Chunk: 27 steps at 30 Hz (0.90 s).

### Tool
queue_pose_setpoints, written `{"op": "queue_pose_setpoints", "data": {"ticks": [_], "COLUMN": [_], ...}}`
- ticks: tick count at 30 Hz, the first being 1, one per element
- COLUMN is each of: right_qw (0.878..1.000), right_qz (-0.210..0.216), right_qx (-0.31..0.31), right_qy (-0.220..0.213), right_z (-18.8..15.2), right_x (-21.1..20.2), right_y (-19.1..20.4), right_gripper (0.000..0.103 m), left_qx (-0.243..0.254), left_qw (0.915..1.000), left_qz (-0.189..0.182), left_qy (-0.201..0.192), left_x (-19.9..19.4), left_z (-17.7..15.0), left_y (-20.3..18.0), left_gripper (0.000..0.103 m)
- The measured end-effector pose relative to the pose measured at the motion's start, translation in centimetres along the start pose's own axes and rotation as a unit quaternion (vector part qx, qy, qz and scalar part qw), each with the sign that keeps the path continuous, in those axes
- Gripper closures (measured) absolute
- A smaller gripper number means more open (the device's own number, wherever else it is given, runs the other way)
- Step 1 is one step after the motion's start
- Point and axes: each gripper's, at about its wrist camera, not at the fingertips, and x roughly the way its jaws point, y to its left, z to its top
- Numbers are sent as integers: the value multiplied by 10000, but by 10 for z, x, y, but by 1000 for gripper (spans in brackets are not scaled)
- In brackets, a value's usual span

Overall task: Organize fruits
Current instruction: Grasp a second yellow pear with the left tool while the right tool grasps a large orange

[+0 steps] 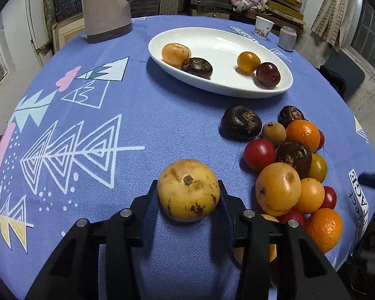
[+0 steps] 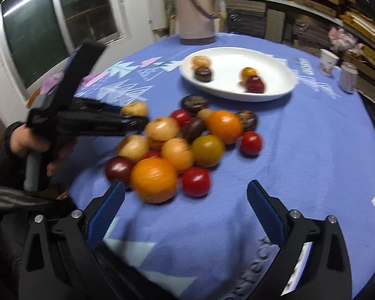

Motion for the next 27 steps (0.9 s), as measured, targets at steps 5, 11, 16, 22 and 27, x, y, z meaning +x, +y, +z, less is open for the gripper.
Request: {"op": "queue_pose_setpoints", "data": {"ticks": [5,11,16,22,27], "right_qw": [9995,9991,9996,9995,9991], "right_qz": [233,325,80,203,314], "right_qx": [11,47,-139,57,202], "right_qy": [235,270,224,230,188], "right_z": [-2,1,6,8,7], "right_x": [17,28,35,37,29], "right_y": [10,17,23,11,3], "right_gripper": [39,38,43,56,56], "left_qx": [53,51,88,74,57], "left_qw": [10000,10000,9999,10000,10000], "left_qz": [37,10,47,47,20], "left_qy": [0,-16,-36,-44,-41], "left_x": [0,0,0,0,-1], "left_z": [0,-1,-1,-2,-1], "left_y": [-1,0,-1,0,1], "left_gripper": [57,57,57,57,58]}}
